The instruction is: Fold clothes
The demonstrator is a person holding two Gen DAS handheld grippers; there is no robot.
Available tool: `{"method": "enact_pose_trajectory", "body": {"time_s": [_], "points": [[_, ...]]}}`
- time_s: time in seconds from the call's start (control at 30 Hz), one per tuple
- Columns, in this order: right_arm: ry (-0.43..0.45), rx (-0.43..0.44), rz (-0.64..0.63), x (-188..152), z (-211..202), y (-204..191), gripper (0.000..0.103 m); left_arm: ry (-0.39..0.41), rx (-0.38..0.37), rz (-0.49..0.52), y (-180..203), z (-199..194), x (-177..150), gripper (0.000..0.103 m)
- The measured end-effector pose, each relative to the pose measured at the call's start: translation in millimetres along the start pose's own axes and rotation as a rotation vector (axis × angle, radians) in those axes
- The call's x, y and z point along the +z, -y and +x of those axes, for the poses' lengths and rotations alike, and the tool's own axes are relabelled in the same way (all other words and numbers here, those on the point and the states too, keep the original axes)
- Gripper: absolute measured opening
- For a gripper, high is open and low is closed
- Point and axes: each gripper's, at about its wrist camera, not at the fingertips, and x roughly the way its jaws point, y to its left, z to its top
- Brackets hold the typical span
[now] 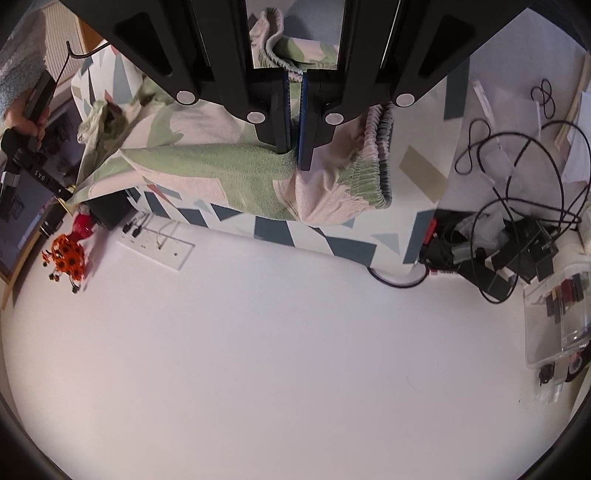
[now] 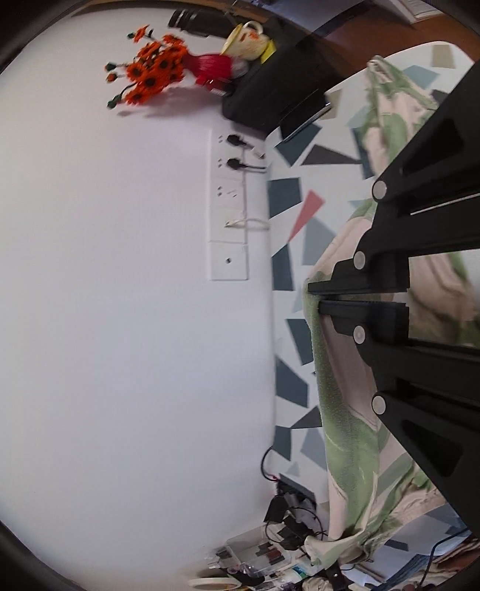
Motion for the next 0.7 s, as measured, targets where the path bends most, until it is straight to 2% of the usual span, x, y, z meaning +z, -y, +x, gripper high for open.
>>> {"method": "enact_pose_trajectory", "body": {"time_s": [0.17, 0.33, 0.4, 0.47, 0.5, 0.53, 0.6, 0.63, 0.7], "points": [[-0.050, 0.044, -0.038, 30, 80, 12, 0.002, 0.008, 0.091, 0.025, 5, 52, 35, 0.003], [-0.109, 0.082, -0.079, 58, 168, 25, 0.002, -0.051, 0.168, 0.016, 3, 149, 81, 0.004], [-0.150, 0.074, -0.076, 62, 213, 35, 0.002, -0.114, 0.171, 0.008, 1, 193, 93, 0.007], [-0.191, 0.065, -0.070, 65, 256, 45, 0.002, -0.221, 0.181, 0.011, -2, 241, 102, 0.017], [-0.211, 0.053, -0.061, 65, 276, 51, 0.002, -0.267, 0.197, 0.022, -3, 262, 104, 0.025], [-0.237, 0.036, -0.052, 64, 297, 58, 0.002, -0.295, 0.215, 0.042, -3, 275, 106, 0.028], [-0.302, 0.002, -0.048, 56, 330, 68, 0.003, -0.331, 0.227, 0.072, -2, 289, 108, 0.028], [-0.335, -0.016, -0.051, 50, 343, 73, 0.004, -0.338, 0.212, 0.072, -2, 287, 110, 0.029], [-0.377, -0.011, -0.058, 42, 356, 76, 0.012, -0.348, 0.172, 0.066, -2, 279, 113, 0.033]]}}
